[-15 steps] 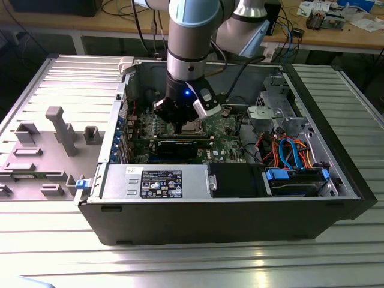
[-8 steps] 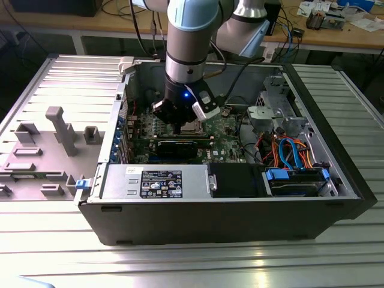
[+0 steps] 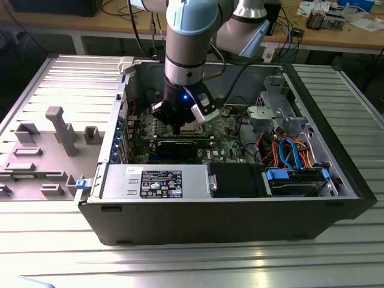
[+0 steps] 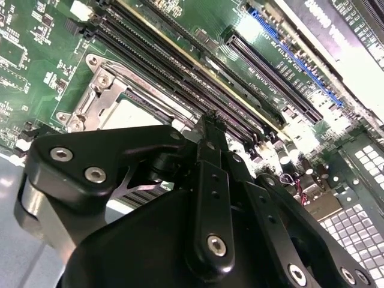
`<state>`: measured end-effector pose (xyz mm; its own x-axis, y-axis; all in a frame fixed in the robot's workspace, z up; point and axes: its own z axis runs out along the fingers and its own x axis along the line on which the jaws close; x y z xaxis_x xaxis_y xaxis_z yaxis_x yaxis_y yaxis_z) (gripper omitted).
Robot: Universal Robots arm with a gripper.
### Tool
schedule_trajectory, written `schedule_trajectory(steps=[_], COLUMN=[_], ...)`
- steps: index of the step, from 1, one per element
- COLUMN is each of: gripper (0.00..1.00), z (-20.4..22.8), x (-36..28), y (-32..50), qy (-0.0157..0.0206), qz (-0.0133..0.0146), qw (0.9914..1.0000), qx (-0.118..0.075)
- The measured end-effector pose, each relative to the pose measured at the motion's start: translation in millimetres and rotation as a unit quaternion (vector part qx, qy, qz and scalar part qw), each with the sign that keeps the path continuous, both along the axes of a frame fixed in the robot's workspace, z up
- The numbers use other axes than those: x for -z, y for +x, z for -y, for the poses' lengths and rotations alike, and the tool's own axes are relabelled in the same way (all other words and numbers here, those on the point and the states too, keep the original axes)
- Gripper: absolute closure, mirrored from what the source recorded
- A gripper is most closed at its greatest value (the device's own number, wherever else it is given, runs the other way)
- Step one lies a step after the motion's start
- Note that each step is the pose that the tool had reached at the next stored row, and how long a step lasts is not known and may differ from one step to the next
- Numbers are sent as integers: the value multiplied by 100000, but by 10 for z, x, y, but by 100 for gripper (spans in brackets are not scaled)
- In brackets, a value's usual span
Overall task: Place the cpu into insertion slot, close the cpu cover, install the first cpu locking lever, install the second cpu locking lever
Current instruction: 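Install the second cpu locking lever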
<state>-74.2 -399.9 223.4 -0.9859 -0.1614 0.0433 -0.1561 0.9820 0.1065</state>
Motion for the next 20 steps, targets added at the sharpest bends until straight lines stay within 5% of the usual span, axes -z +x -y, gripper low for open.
schedule_trajectory(steps=[5, 11, 20], gripper=[89, 89, 89], z=[5, 32, 32], x=[16, 48, 48], y=[-2, -31, -32], qy=[196, 1492, 1575], qz=[-2, -16, -16], qw=[99994, 99982, 99981], qx=[1096, 1159, 1174])
